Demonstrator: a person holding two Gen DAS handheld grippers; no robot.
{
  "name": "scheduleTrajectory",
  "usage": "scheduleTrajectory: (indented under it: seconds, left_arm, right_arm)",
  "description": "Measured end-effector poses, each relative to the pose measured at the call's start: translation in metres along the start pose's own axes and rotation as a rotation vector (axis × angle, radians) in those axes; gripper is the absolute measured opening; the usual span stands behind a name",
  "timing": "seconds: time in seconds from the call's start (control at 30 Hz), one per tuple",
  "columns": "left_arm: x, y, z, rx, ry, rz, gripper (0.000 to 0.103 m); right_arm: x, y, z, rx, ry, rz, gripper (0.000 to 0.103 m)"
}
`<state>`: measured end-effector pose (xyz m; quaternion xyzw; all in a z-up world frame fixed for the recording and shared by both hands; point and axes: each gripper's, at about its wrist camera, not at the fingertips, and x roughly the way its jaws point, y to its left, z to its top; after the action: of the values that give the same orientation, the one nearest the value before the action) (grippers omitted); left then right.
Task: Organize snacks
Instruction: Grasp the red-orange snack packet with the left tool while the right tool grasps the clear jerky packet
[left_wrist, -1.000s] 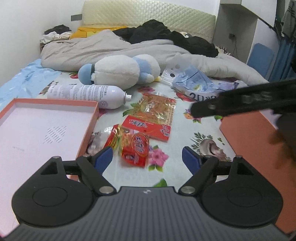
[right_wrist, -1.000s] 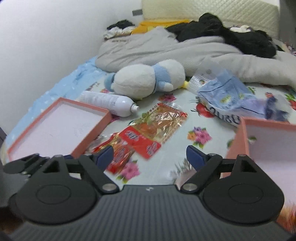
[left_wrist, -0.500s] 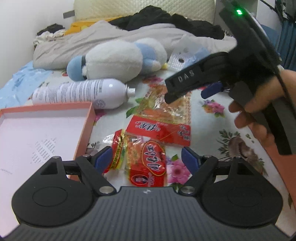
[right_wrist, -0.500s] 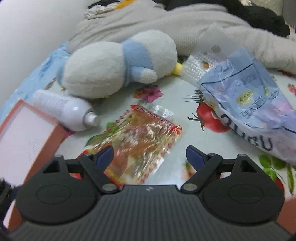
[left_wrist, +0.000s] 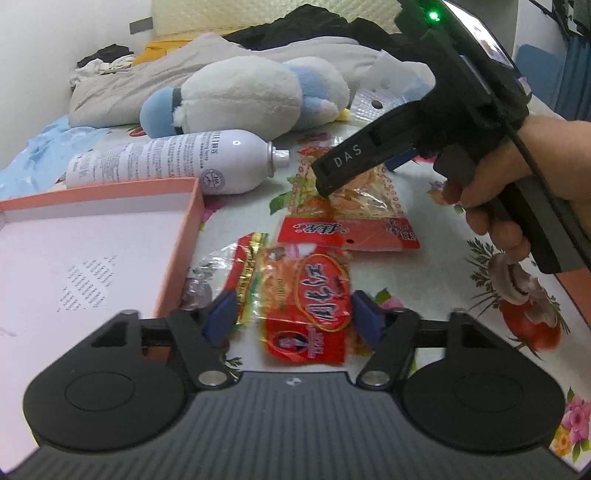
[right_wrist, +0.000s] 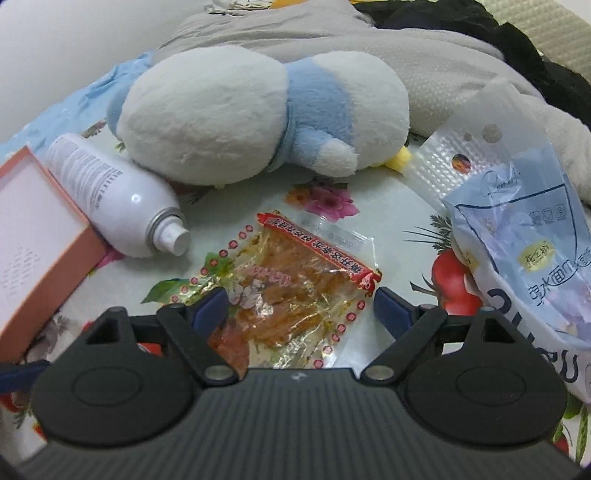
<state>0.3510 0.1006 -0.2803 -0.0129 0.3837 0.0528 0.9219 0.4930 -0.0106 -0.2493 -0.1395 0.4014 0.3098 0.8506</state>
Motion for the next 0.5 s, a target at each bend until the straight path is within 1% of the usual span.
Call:
scheduleTrajectory:
  seconds: [0.03, 0.07, 0.1, 0.17, 0.23, 0.27, 0.33, 0.47, 0.5]
  left_arm:
    - [0.0, 0.0, 0.0, 0.001, 0.0, -0.003, 0.063]
    - [-0.001, 0.0, 0.0, 0.006, 0.002, -0.006, 0.061]
    - [-0.001, -0.001, 0.0, 0.015, 0.005, -0.006, 0.061]
    - [-0.001, -0.002, 0.002, 0.01, 0.011, -0.012, 0.057]
    - [-0.001, -0.001, 0.002, 0.004, 0.013, -0.016, 0.057]
    - [-0.002, -0.001, 0.002, 0.005, 0.012, -0.017, 0.056]
    - [-0.003, 0.001, 0.002, -0.006, 0.014, -0.026, 0.055]
    - [-0.011, 0.003, 0.002, -0.042, 0.019, -0.064, 0.053]
    - [-0.014, 0.004, 0.001, -0.049, 0.018, -0.071, 0.051]
  right_arm:
    - [0.001, 0.001, 0.001, -0.009, 0.001, 0.002, 0.079]
    - [0.0, 0.003, 0.001, -0.014, 0.003, 0.004, 0.074]
    - [-0.002, 0.005, 0.001, -0.024, 0.004, 0.001, 0.07]
    - [-0.005, 0.009, 0.002, -0.035, 0.014, 0.006, 0.058]
    - [-0.006, 0.013, 0.004, -0.049, 0.026, 0.001, 0.054]
    - [-0.008, 0.017, 0.003, -0.066, 0.028, -0.002, 0.049]
    - [-0.013, 0.024, 0.002, -0.099, 0.028, -0.012, 0.042]
    - [-0.026, 0.028, -0.007, -0.12, 0.027, -0.035, 0.039]
    - [-0.029, 0.027, -0.009, -0.121, 0.021, -0.043, 0.039]
